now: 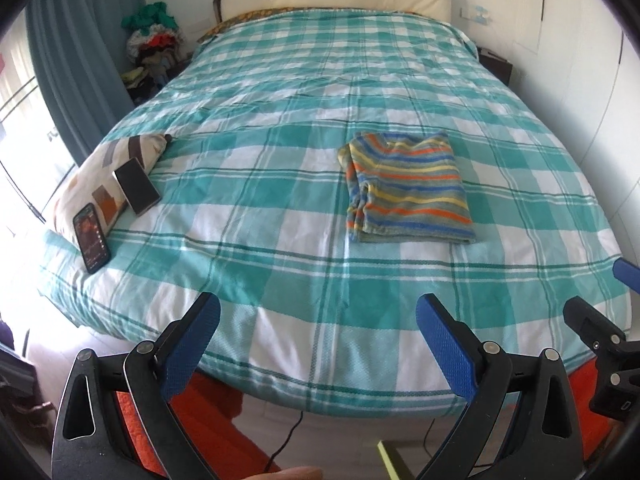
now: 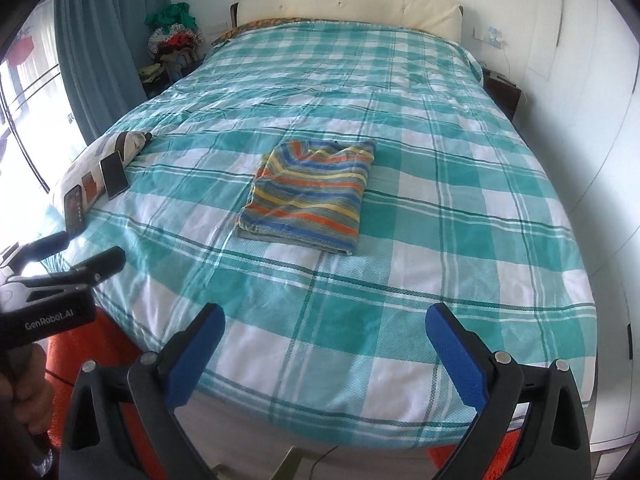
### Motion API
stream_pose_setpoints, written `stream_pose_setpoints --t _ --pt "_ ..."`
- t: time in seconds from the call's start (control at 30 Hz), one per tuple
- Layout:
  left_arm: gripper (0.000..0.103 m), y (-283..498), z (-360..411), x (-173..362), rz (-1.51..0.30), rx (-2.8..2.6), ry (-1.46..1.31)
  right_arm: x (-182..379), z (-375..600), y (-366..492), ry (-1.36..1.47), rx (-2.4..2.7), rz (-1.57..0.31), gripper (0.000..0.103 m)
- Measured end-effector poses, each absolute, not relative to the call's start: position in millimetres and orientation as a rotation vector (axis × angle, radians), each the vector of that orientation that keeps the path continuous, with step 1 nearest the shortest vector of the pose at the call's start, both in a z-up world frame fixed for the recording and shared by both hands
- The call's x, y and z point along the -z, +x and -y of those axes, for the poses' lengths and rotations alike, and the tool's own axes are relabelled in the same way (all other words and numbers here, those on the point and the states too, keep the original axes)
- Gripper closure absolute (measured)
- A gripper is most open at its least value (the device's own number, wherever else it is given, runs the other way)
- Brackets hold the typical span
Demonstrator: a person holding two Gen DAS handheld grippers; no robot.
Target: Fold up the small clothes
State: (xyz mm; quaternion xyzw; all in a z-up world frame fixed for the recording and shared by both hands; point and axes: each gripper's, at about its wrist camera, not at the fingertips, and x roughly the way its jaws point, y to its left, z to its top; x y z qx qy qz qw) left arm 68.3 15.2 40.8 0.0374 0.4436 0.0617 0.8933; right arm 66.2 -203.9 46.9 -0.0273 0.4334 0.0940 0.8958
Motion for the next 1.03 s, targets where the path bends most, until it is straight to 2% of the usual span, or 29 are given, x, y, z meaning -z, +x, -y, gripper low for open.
stream_pose_setpoints --t 0.1,1.03 --pt "0.001 65.6 -13.1 -42.7 -0.924 -0.103 0.061 -57.9 195.6 60.6 -0.101 -0.185 -0.860 0.004" --pt "0.001 79.1 4.7 -55.5 -0.852 -0.066 0.065 -66.4 195.3 77.8 -0.090 -0.153 -0.843 0.004"
